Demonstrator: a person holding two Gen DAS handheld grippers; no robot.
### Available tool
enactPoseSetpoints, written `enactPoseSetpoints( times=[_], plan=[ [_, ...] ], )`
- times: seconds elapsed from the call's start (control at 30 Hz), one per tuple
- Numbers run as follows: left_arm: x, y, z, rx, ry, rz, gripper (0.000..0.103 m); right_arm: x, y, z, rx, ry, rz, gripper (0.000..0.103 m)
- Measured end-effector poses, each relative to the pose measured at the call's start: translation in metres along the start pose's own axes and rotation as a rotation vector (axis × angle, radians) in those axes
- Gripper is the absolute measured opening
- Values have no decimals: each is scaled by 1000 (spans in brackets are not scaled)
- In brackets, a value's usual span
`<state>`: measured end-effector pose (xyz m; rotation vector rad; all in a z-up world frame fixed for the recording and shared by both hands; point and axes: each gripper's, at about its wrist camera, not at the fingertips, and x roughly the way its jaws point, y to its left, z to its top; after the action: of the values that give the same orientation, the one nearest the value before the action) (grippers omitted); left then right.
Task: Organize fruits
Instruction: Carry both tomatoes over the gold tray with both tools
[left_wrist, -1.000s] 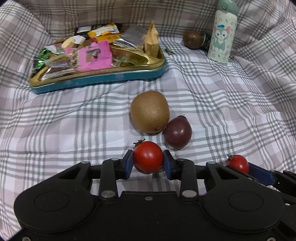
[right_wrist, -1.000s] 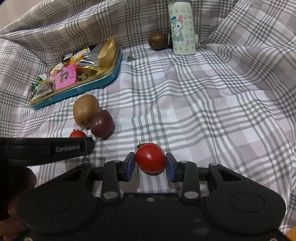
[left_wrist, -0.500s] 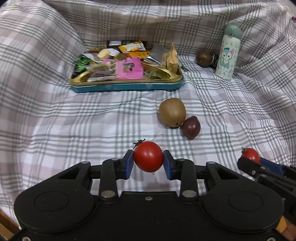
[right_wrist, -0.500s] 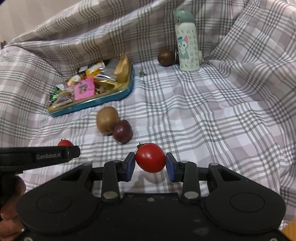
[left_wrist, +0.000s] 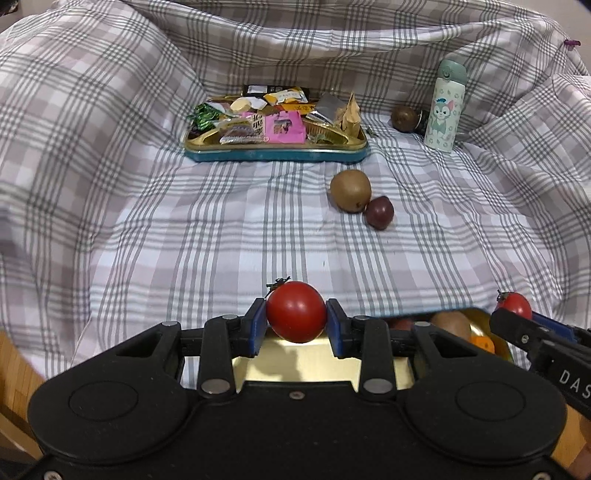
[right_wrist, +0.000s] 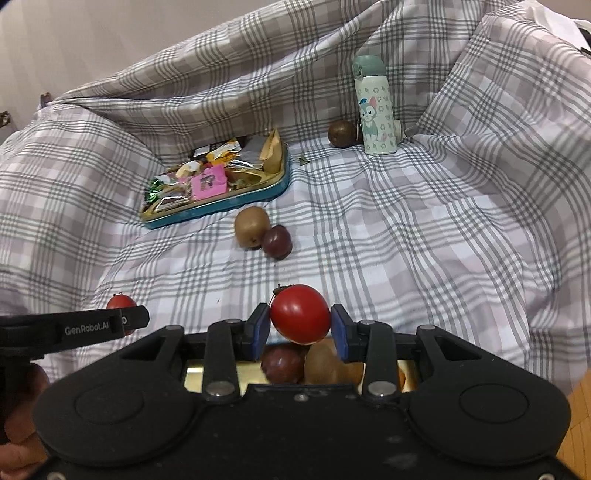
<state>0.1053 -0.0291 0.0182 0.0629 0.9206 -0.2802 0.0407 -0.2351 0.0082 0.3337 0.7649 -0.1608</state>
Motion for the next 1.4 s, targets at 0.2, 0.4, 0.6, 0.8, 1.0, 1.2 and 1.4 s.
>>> enactPoseSetpoints(
  times=[0.2,0.4,0.6,0.8,1.0,1.2,1.4],
  plan=[
    [-16,-2,-20,-13,14,-13,43,-25,2,-27,6,8,20,36],
    [-26,-4,-37,-14,38,-15,43,-42,0,-45,41,28,43,36],
    [-34,-5,-54,-20,42,-5,43,-56,0,-60,57,19,28,37],
    [-24,-4,-62,-20,82,4,43,-63,9,-69,-5,6,-2,37],
    [-8,-2,-64,-38,122,31,43,-54,18,-77,-60,27,-47,37],
    [4,0,-66,-65,150,64,43,-43,14,-80,-62,77,-99,37],
    [10,-1,-66,-62,146,88,43,-33,10,-83,-55,110,-120,37]
  ],
)
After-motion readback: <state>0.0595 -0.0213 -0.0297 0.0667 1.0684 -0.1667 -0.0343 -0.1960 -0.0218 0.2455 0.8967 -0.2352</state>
